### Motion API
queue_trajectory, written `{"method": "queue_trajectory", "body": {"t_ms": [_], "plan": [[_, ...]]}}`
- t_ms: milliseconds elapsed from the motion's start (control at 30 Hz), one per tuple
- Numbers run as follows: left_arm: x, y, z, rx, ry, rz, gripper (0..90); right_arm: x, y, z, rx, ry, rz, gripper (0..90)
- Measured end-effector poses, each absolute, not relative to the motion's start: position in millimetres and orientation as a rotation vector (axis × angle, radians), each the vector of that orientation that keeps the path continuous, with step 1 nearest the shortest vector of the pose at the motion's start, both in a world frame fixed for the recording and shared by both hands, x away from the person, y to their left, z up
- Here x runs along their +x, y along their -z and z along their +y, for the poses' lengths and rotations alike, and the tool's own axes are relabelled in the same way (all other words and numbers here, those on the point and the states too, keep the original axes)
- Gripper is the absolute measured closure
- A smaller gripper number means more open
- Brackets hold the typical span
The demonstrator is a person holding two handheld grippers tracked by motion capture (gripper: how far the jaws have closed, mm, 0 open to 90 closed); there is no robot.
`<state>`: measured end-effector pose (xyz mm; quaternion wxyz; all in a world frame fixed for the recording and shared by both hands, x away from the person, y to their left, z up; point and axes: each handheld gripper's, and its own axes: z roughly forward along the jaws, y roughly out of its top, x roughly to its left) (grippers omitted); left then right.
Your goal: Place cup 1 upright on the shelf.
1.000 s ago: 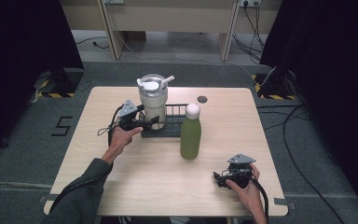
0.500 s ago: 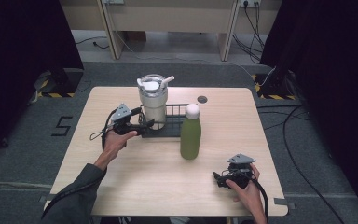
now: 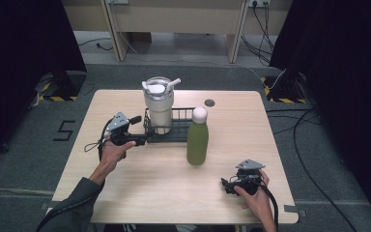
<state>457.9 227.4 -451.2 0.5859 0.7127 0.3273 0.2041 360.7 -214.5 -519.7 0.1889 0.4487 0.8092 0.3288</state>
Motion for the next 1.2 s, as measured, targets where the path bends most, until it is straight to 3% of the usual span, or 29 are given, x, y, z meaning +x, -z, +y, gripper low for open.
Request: {"method": "queue_trajectory", "body": {"t_ms": [1200], "plan": [[388.0, 493.4, 241.7, 1.778, -0.433, 0.772, 14.8, 360.6, 519.7, -214.5, 1.262, -0.923, 2.275, 0.4]]}}
